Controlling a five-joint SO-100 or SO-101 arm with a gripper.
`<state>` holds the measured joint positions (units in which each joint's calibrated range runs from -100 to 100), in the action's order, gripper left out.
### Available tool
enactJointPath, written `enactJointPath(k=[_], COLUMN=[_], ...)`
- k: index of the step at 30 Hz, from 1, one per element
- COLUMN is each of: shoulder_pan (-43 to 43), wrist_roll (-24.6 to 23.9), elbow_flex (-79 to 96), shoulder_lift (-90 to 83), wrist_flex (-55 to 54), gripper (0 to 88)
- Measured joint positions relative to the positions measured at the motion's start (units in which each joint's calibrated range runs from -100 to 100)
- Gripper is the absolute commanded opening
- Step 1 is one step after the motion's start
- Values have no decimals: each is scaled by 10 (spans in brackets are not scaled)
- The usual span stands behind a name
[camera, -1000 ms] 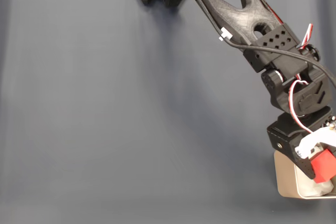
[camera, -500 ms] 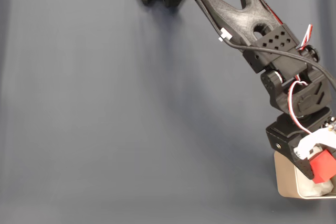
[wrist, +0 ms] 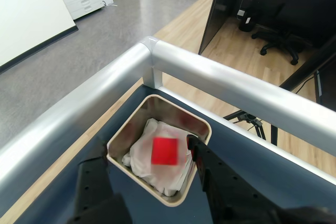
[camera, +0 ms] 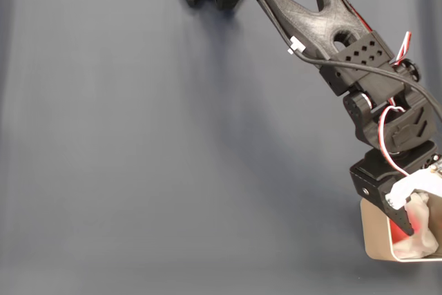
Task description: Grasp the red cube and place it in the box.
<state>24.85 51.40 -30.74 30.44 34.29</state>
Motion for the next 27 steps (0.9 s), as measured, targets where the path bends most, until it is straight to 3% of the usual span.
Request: enactJointPath(k=[27], shoulder_pan=[-7], wrist_roll=[5], elbow_flex=[0], shoulder_lift=[0], wrist_flex=[-17], gripper=[396])
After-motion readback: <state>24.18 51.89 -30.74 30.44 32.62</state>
